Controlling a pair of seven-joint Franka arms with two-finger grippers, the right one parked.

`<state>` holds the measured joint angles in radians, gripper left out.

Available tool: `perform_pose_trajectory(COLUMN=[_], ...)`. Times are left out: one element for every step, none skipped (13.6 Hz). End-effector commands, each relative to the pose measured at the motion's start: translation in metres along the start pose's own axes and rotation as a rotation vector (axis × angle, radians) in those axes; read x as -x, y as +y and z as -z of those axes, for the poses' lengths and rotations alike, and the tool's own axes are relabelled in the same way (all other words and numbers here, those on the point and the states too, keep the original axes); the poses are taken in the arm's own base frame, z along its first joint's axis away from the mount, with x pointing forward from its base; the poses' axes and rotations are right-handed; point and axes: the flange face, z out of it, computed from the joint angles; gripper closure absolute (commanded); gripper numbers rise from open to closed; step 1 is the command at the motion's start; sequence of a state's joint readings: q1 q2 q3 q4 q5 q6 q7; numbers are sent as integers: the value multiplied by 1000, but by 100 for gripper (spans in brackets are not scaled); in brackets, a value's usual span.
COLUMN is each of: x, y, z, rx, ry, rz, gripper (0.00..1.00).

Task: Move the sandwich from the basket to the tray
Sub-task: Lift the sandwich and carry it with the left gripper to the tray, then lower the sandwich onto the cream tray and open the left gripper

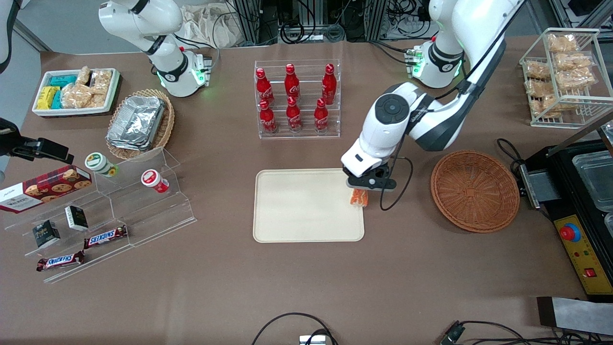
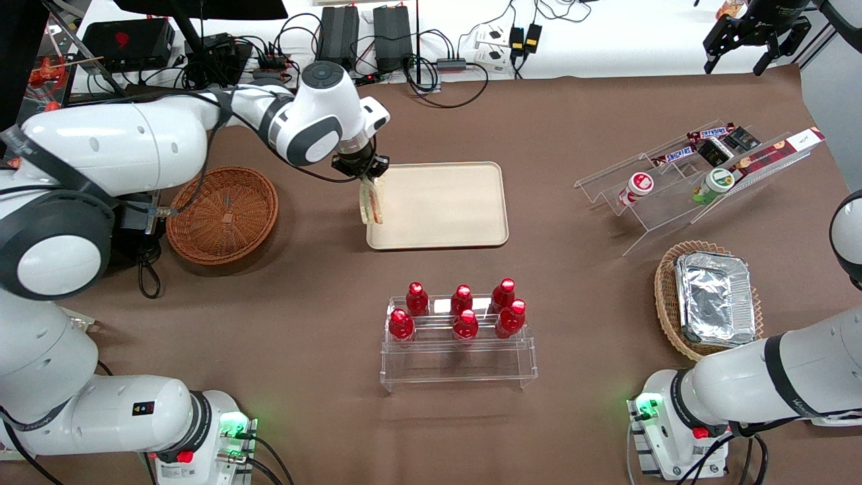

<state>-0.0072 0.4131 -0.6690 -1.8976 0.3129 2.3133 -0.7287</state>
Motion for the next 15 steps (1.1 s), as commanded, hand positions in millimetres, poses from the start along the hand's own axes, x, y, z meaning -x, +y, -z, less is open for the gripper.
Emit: perform_pose_trajectory(x=[-15,-14,-14,-12,-12,-12,-11,-10,-9,-9,-9,-6,-7,-11,-13], y=[25,26,26,30,31,29,30,30,30,29,29,34,36,37,37], z=[-11,-16,-24,-30,-36,-42,-47,-53,-57,-62,-67,-70,-71,-74,-77], rx=[15,7,5,2,-4,-7,-10,-16,-23,-29,-32,-32,-29,-24,-19], ry=[-3,-3,-12,-16,-19,-24,-31,-35,-32,-34,-36,-37,-37,-39,-42], rz=[20,10,11,-3,-12,-13,-19,-26,-25,-25,-27,-39,-39,-34,-30], gripper=[88,87,87,87,87,87,87,87,87,87,87,86,86,86,86])
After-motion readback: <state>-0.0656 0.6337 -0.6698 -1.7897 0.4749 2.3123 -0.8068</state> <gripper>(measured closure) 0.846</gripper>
